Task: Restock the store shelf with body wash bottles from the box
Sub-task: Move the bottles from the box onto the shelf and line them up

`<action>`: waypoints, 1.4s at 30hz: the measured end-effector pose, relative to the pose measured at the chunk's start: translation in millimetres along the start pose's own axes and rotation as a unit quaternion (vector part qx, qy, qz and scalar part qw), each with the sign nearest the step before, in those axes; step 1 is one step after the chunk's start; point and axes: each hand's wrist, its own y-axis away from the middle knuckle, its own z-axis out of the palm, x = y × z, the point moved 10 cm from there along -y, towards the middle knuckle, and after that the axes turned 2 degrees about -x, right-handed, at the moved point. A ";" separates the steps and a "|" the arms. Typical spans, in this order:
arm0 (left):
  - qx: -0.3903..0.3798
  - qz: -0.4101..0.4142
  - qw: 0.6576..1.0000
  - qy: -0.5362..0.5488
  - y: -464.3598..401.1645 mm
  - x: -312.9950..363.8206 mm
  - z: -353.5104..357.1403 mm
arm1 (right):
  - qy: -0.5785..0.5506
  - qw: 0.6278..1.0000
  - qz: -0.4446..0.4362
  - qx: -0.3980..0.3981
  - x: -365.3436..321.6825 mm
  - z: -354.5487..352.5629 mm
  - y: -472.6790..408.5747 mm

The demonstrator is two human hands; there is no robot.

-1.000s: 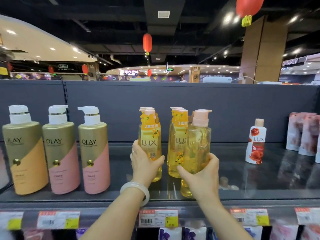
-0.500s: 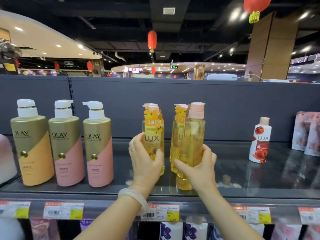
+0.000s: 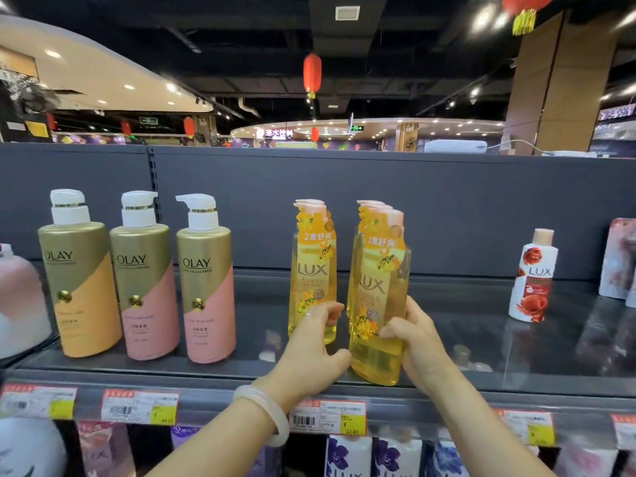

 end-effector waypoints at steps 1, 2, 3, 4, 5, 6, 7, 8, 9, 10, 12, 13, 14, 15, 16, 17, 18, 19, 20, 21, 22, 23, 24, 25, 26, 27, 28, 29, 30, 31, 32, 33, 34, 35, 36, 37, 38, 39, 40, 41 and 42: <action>-0.012 -0.002 1.000 0.001 0.3 0.4 5.2 | 0.015 1.000 -0.002 -0.011 -1.5 1.1 0.2; -0.026 -0.002 1.000 0.006 0.5 1.3 10.4 | 0.029 0.999 -0.002 -0.021 -3.4 3.1 0.7; -0.042 -0.001 0.999 0.015 0.5 3.3 15.3 | 0.042 0.999 0.000 -0.031 -5.2 5.5 1.3; -0.059 -0.002 0.998 0.026 0.4 4.7 20.2 | 0.052 0.998 0.003 -0.038 -4.9 7.1 2.1; -0.073 -0.004 0.997 0.037 0.2 5.6 24.0 | 0.060 0.997 0.007 -0.041 -3.6 7.6 3.4; -0.082 -0.009 0.996 0.046 -0.5 5.4 26.4 | 0.066 0.997 0.012 -0.043 -2.1 7.8 5.9; -0.085 -0.014 0.995 0.054 -1.3 5.0 27.2 | 0.075 0.996 0.017 -0.044 -0.2 7.8 9.0; -0.087 -0.017 0.994 0.060 -1.7 4.0 27.3 | 0.092 0.994 0.023 -0.045 1.7 8.2 12.3; -0.090 -0.019 0.994 0.064 -2.1 3.6 27.5 | 0.120 0.991 0.032 -0.042 4.6 6.7 15.3; -0.092 -0.024 0.993 0.071 -2.4 2.7 28.3 | 0.157 0.986 0.041 -0.034 7.2 3.6 17.7; -0.092 -0.037 0.992 0.075 -4.5 -2.8 31.1 | 0.250 0.967 0.053 -0.009 8.7 -7.1 19.1; -0.088 -0.045 0.993 0.067 -5.8 -5.5 32.4 | 0.284 0.957 0.056 0.000 7.9 -12.3 18.2; -0.079 -0.051 0.994 0.049 -7.3 -8.0 33.6 | 0.303 0.951 0.061 0.003 7.7 -16.7 17.0; -0.066 -0.055 0.996 0.028 -8.9 -9.2 34.1 | 0.311 0.948 0.066 0.002 7.6 -20.1 15.8; -0.050 -0.061 0.997 0.011 -10.3 -10.0 34.1 | 0.314 0.947 0.069 -0.001 7.8 -22.9 14.5; -0.034 -0.069 0.997 -0.001 -10.5 -9.3 33.6 | 0.314 0.947 0.071 -0.004 7.8 -24.9 13.4; -0.018 -0.077 0.997 -0.005 -10.6 -9.9 33.4 | 0.313 0.947 0.072 -0.007 8.2 -26.4 12.7; -0.006 -0.083 0.996 -0.002 -10.8 -10.7 34.0 | 0.309 0.948 0.074 -0.009 9.0 -27.6 12.3; 0.002 -0.088 0.996 0.000 -11.0 -11.7 34.7 | 0.304 0.949 0.077 -0.008 9.9 -28.8 12.1; 0.008 -0.090 0.996 -0.002 -11.4 -11.8 34.4 | 0.299 0.951 0.080 -0.007 10.8 -30.0 12.2; 0.012 -0.091 0.996 -0.007 -11.4 -11.5 33.9 | 0.294 0.952 0.082 -0.004 11.9 -31.5 12.2; 0.010 -0.089 0.996 -0.011 -10.8 -10.0 33.4 | 0.291 0.953 0.083 -0.002 12.3 -32.3 12.3; 0.005 -0.082 0.997 -0.013 -10.0 -8.0 33.0 | 0.290 0.953 0.084 0.000 12.3 -32.7 12.2; 0.000 -0.070 0.997 -0.018 -8.1 -4.9 31.2 | 0.289 0.954 0.082 0.002 12.3 -32.7 12.0; 0.008 -0.051 0.998 -0.025 -4.5 0.0 25.4 | 0.291 0.953 0.081 0.002 12.1 -32.1 12.2; 0.038 -0.021 0.999 -0.032 0.2 6.1 13.5 | 0.297 0.952 0.078 0.003 11.4 -31.0 12.7; 0.099 0.021 0.994 -0.036 6.0 12.5 -4.7 | 0.306 0.949 0.076 0.007 10.7 -30.5 13.4; 0.176 0.057 0.982 -0.036 13.4 15.5 -26.1 | 0.314 0.946 0.073 0.013 9.6 -30.4 14.5; 0.253 0.077 0.964 -0.034 21.3 13.8 -47.0 | 0.317 0.945 0.072 0.022 8.8 -31.0 15.8; 0.309 0.070 0.948 -0.030 25.6 7.6 -63.5 | 0.313 0.947 0.071 0.031 8.4 -32.0 17.1; 0.334 0.038 0.941 -0.025 23.8 -2.4 -74.1 | 0.304 0.949 0.071 0.036 8.4 -32.5 18.2; 0.331 -0.012 0.943 -0.019 16.5 -14.1 -78.9 | 0.297 0.951 0.071 0.038 8.3 -32.3 19.1; 0.303 -0.066 0.951 -0.012 5.8 -26.1 -77.6 | 0.294 0.952 0.071 0.038 8.1 -31.9 19.4; 0.262 -0.112 0.959 -0.002 -4.6 -36.2 -71.9 | 0.293 0.953 0.072 0.037 8.0 -31.8 19.3; 0.224 -0.147 0.964 0.012 -12.9 -43.9 -64.9 | 0.291 0.953 0.074 0.036 7.8 -31.6 18.9; 0.196 -0.172 0.965 0.027 -19.3 -49.9 -58.7 | 0.290 0.953 0.074 0.036 7.7 -31.7 18.4; 0.182 -0.185 0.965 0.042 -24.1 -53.9 -54.4 | 0.291 0.953 0.074 0.037 7.9 -32.0 17.8; 0.175 -0.190 0.965 0.053 -27.9 -56.6 -50.9 | 0.293 0.952 0.075 0.038 8.2 -32.1 17.5; 0.170 -0.190 0.965 0.057 -30.9 -58.0 -47.9 | 0.296 0.951 0.075 0.040 8.6 -32.2 17.1; 0.165 -0.188 0.967 0.057 -33.0 -58.0 -45.5 | 0.299 0.950 0.075 0.042 8.8 -32.3 16.8; 0.160 -0.186 0.968 0.057 -34.6 -57.6 -43.2 | 0.301 0.950 0.073 0.045 8.8 -32.1 16.6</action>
